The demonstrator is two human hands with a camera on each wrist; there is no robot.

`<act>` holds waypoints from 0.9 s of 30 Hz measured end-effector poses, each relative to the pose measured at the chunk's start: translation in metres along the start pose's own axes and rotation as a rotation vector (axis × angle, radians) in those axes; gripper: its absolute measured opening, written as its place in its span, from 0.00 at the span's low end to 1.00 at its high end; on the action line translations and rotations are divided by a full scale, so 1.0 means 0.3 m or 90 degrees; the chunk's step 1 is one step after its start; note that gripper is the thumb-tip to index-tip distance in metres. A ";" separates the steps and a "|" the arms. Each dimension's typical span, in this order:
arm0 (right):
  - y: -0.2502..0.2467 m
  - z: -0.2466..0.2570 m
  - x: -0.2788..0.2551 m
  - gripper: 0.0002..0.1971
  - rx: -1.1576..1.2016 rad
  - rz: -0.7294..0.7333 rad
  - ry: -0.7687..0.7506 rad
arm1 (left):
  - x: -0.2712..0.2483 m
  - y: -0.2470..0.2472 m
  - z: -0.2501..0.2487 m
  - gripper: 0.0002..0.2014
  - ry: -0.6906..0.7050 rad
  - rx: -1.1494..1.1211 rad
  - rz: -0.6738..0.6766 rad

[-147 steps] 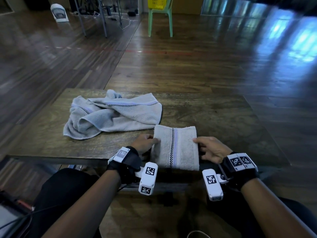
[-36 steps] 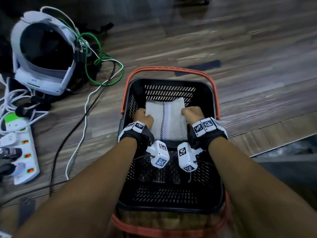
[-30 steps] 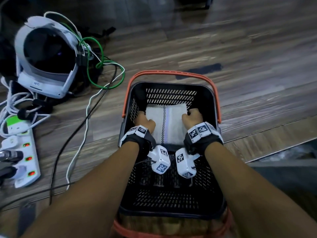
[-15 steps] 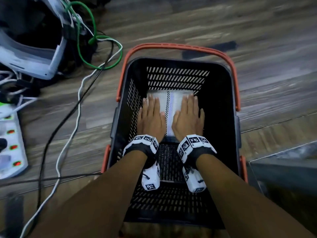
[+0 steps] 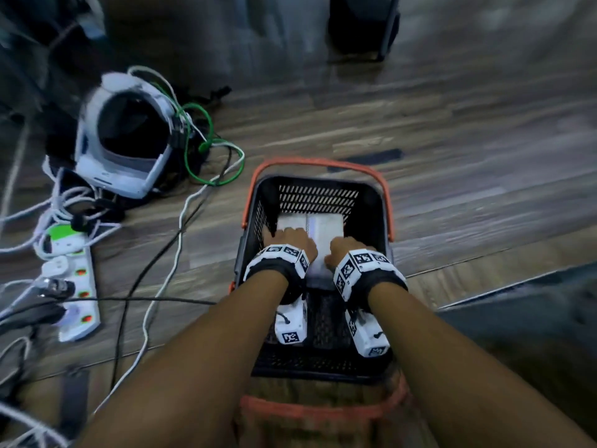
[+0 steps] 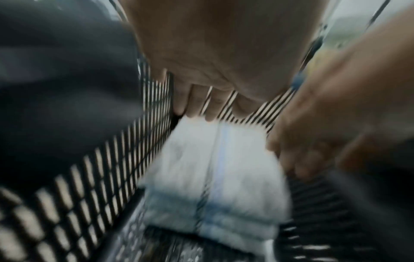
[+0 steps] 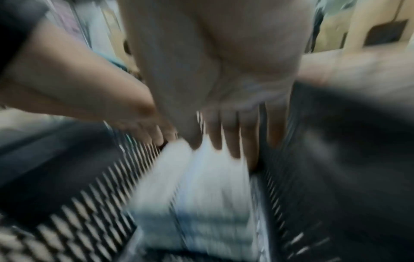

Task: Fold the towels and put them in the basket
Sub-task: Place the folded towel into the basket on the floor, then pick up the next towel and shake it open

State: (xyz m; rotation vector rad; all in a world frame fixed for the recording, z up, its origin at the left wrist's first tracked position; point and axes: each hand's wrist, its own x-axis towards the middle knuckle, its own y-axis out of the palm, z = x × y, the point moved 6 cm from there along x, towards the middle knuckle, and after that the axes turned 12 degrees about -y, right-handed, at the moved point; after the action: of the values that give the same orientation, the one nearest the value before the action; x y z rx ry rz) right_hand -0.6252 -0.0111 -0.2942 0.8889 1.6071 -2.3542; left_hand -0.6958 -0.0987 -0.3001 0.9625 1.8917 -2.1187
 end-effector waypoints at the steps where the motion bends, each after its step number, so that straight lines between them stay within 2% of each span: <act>1: -0.039 0.011 -0.054 0.11 0.004 -0.006 -0.011 | -0.056 -0.064 0.001 0.18 0.021 -0.019 -0.017; 4: -0.210 0.036 -0.257 0.14 0.024 -0.038 -0.024 | -0.250 -0.259 0.009 0.14 0.103 0.015 -0.107; 7: -0.423 0.043 -0.500 0.16 0.032 -0.105 -0.022 | -0.432 -0.424 0.031 0.16 0.160 0.084 -0.207; 10: -0.639 0.060 -0.793 0.22 0.037 -0.198 0.011 | -0.651 -0.605 0.040 0.17 0.198 0.054 -0.278; 14: -0.838 0.103 -1.190 0.21 -0.006 -0.285 0.019 | -0.993 -0.834 0.027 0.18 0.234 0.011 -0.358; 20: -0.914 0.160 -1.730 0.20 -0.022 -0.402 0.047 | -1.520 -1.045 -0.067 0.17 0.351 -0.010 -0.444; 24: -0.863 0.183 -2.006 0.17 -0.051 -0.452 0.093 | -1.799 -1.040 -0.162 0.20 0.456 0.037 -0.477; 27: -0.794 0.163 -2.167 0.15 -0.055 -0.469 0.143 | -1.929 -0.984 -0.250 0.21 0.508 0.070 -0.485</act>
State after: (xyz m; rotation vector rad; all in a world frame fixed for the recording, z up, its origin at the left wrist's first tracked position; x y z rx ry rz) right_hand -0.2212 -0.0840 0.2657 0.6251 2.4438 -2.6530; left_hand -0.3630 -0.1454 0.2608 1.4375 2.9244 -2.4458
